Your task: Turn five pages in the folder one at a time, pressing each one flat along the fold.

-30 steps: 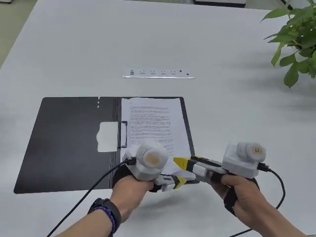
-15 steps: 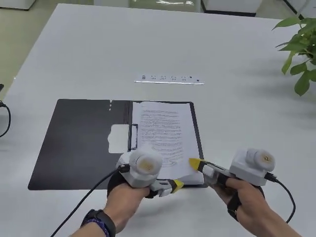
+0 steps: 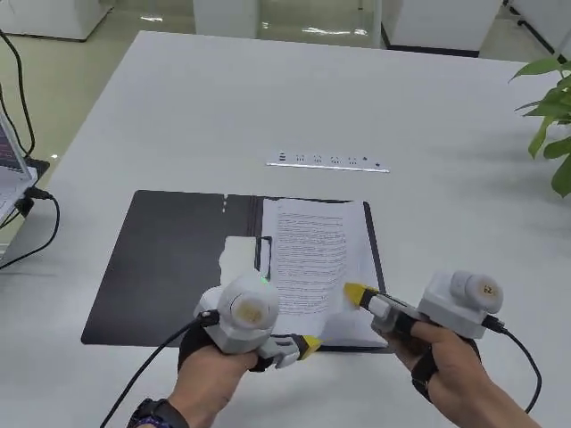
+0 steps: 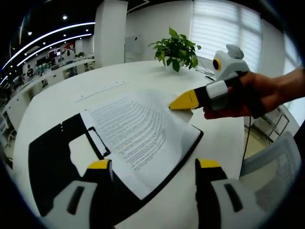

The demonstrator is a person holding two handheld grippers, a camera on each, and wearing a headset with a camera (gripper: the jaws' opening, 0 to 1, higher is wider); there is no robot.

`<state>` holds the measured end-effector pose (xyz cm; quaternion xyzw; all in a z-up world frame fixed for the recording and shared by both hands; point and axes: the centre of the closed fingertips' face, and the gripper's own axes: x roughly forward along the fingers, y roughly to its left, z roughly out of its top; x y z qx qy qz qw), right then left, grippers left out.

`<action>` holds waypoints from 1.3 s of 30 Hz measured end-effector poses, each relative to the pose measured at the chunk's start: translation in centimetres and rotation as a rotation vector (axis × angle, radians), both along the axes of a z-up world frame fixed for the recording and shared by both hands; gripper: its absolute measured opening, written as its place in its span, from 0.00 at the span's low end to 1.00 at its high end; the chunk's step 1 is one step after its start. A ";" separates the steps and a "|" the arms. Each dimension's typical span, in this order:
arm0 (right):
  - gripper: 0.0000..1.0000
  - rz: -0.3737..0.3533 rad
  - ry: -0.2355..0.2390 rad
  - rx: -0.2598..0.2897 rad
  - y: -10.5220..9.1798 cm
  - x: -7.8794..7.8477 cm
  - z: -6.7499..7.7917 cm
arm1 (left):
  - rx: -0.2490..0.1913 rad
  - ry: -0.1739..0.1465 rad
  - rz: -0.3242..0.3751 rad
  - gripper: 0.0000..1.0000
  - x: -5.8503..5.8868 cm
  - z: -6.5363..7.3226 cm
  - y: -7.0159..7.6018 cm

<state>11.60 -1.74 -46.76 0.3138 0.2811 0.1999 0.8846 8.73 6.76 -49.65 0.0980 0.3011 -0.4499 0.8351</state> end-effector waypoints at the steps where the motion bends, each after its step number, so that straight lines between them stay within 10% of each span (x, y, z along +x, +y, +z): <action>1: 0.00 0.000 -0.007 0.002 0.3 0.1 0.2 | 0.000 -0.003 0.006 0.70 0.0 0.2 0.4; 39: 0.00 0.051 0.028 0.126 14.4 1.8 0.4 | -0.055 -0.061 0.249 0.70 0.2 4.7 13.8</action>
